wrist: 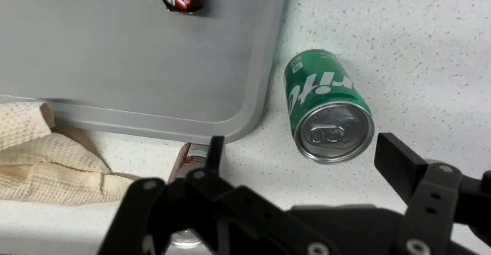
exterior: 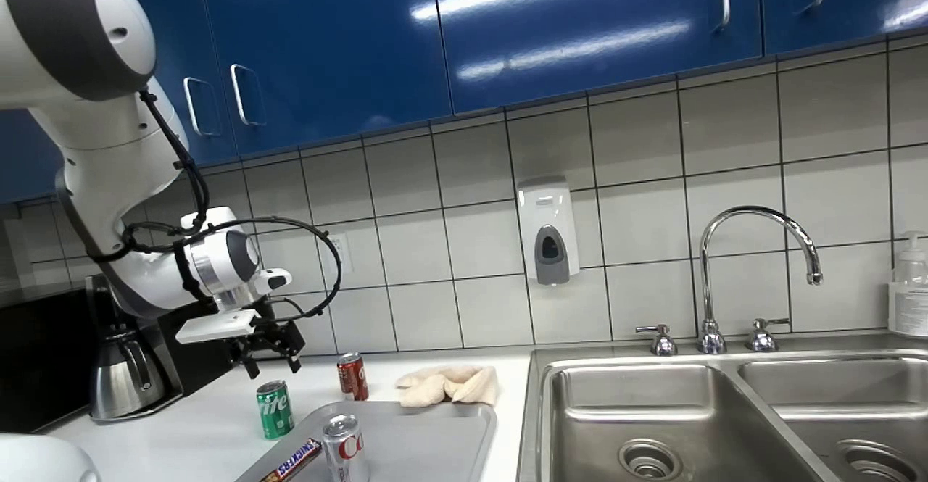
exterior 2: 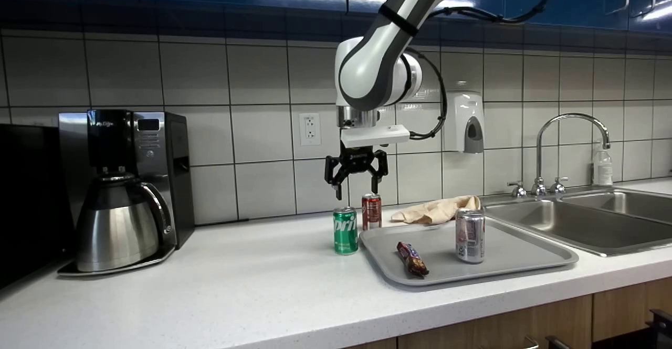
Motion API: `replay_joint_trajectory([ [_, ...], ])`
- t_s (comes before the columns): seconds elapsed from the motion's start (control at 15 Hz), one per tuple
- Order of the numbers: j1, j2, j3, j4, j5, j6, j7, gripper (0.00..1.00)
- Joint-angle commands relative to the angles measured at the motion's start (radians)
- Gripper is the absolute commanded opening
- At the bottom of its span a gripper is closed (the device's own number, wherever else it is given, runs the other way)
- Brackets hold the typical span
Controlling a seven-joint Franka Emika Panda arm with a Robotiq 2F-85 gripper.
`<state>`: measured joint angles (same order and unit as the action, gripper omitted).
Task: Put the cans on the tray
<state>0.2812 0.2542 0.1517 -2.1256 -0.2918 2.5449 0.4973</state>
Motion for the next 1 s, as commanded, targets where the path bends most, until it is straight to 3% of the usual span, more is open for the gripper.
replay_joint_trajectory([
  [0.0, 0.056, 0.073, -0.036, 0.097, -0.033, -0.036, 0.045, 1.0],
  [0.93, 0.125, 0.25, -0.097, 0.226, 0.011, -0.045, 0.003, 1.0],
])
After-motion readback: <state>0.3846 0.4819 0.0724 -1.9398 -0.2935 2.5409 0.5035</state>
